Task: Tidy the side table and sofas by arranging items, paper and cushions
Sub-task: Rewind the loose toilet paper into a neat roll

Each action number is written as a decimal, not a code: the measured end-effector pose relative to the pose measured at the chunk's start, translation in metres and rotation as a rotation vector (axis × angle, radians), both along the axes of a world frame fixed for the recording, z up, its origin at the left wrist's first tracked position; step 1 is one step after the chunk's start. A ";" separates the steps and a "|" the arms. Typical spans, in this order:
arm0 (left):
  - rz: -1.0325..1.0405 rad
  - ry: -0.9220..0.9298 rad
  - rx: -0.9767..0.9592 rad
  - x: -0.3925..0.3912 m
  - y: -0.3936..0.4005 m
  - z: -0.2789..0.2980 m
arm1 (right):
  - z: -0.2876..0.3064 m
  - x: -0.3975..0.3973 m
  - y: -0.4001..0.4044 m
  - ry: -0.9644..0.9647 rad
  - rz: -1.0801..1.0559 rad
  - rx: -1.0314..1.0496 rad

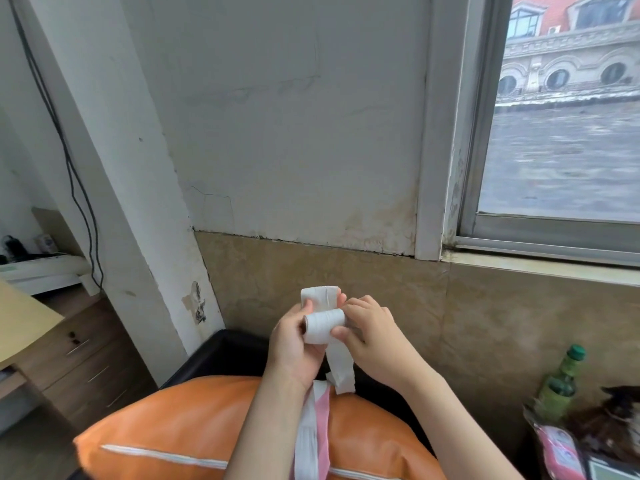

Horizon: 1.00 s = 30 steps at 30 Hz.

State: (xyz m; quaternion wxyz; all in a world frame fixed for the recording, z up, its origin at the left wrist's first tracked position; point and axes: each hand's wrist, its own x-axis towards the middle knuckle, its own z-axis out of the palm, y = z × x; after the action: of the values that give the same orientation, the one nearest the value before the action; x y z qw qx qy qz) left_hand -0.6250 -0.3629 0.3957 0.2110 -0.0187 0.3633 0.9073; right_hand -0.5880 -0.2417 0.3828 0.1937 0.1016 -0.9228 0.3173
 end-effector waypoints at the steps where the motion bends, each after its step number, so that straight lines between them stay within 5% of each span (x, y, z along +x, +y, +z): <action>1: -0.009 0.001 -0.002 0.001 0.000 0.000 | 0.002 0.000 -0.001 -0.029 -0.022 -0.006; 7: -0.011 0.253 -0.137 0.007 0.003 0.002 | 0.007 -0.001 -0.006 -0.046 -0.141 -0.139; 12: 0.127 0.196 -0.152 0.003 0.006 -0.007 | 0.005 -0.002 -0.006 -0.044 -0.194 -0.184; 20: 0.101 0.079 0.016 0.007 0.011 -0.004 | 0.004 0.002 -0.007 0.018 -0.090 -0.780; 26: 0.123 0.014 0.000 0.002 0.011 -0.013 | 0.006 -0.002 -0.004 -0.041 -0.065 -0.639; 30: 0.212 0.026 -0.081 0.003 0.012 -0.017 | -0.006 -0.004 -0.003 0.178 -0.155 -0.247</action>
State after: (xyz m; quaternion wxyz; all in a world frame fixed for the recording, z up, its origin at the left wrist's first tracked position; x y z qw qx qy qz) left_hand -0.6219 -0.3508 0.3792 0.1079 -0.0538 0.3985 0.9092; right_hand -0.5924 -0.2450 0.3770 0.3095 0.0332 -0.8609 0.4024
